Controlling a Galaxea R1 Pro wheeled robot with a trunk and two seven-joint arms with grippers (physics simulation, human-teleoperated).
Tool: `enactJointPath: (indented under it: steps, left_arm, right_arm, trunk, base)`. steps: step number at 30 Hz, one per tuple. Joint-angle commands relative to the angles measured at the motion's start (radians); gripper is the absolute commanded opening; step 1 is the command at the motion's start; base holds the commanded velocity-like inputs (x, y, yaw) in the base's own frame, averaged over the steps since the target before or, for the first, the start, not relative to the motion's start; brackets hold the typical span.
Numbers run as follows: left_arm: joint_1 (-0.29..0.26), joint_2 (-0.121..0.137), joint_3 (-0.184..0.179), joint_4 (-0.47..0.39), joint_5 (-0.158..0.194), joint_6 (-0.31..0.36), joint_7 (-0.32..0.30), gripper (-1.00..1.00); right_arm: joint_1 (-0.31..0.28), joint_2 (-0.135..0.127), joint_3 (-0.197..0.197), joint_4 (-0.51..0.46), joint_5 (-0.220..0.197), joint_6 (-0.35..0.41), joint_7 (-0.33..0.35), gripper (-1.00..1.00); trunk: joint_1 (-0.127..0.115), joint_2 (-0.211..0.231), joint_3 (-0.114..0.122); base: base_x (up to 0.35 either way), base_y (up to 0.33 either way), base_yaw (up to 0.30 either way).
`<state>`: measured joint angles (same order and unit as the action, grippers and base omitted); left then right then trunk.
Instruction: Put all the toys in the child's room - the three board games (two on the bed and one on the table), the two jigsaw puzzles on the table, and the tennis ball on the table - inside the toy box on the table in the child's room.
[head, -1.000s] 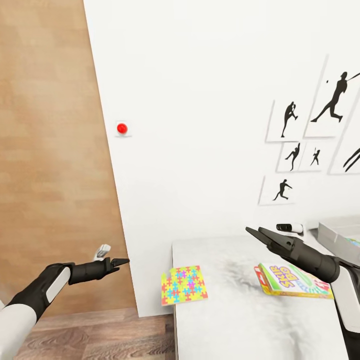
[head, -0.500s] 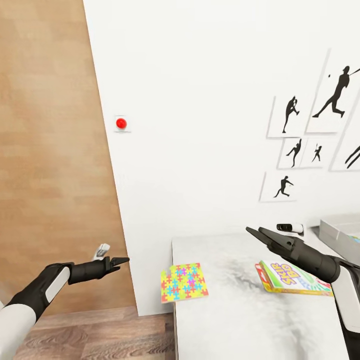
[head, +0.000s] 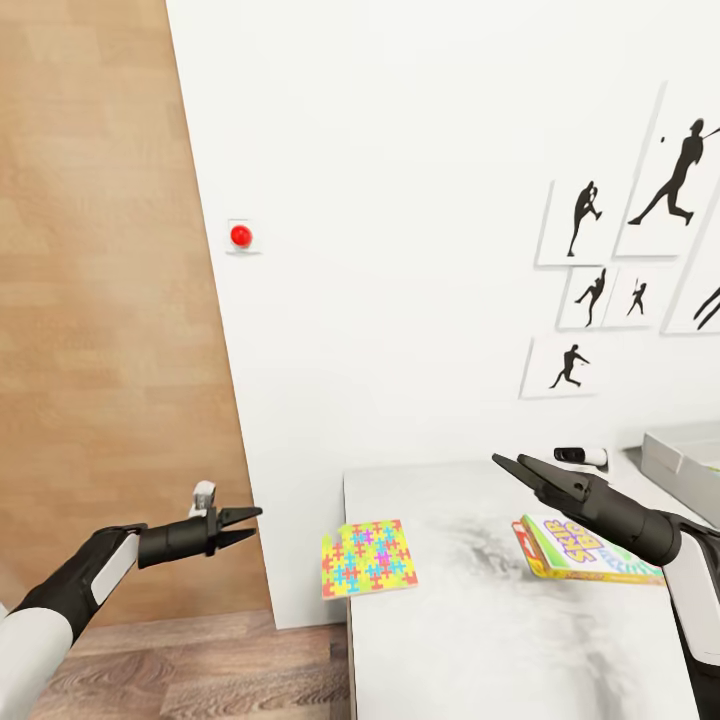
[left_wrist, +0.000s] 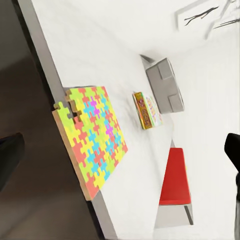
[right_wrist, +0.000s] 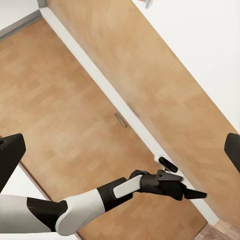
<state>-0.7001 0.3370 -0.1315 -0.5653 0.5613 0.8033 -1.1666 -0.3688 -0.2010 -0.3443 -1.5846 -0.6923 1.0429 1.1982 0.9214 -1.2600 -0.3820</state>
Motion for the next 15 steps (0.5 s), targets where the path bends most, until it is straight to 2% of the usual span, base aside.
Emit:
enactJointPath:
  steps: [1, 9, 15]
  left_arm:
    - [-0.001, 0.001, -0.005, 0.002, 0.007, 0.009, -0.011, 1.0]
    - [-0.001, -0.006, -0.005, 0.006, 0.006, 0.017, -0.052, 1.0]
    - [-0.001, -0.007, -0.005, 0.007, 0.006, 0.023, -0.057, 1.0]
  right_arm:
    - [-0.001, 0.0, 0.0, 0.0, 0.001, 0.004, 0.003, 1.0]
    - [-0.001, 0.0, 0.001, 0.0, 0.001, 0.004, 0.003, 1.0]
    - [-0.001, 0.0, 0.0, 0.0, 0.0, 0.004, 0.003, 1.0]
  trunk:
    - [0.004, -0.008, -0.004]
    - [0.035, -0.064, -0.029]
    - [0.058, -0.106, -0.048]
  base:
    - [0.0, 0.0, 0.0]
    - [0.0, 0.0, 0.0]
    - [0.0, 0.0, 0.0]
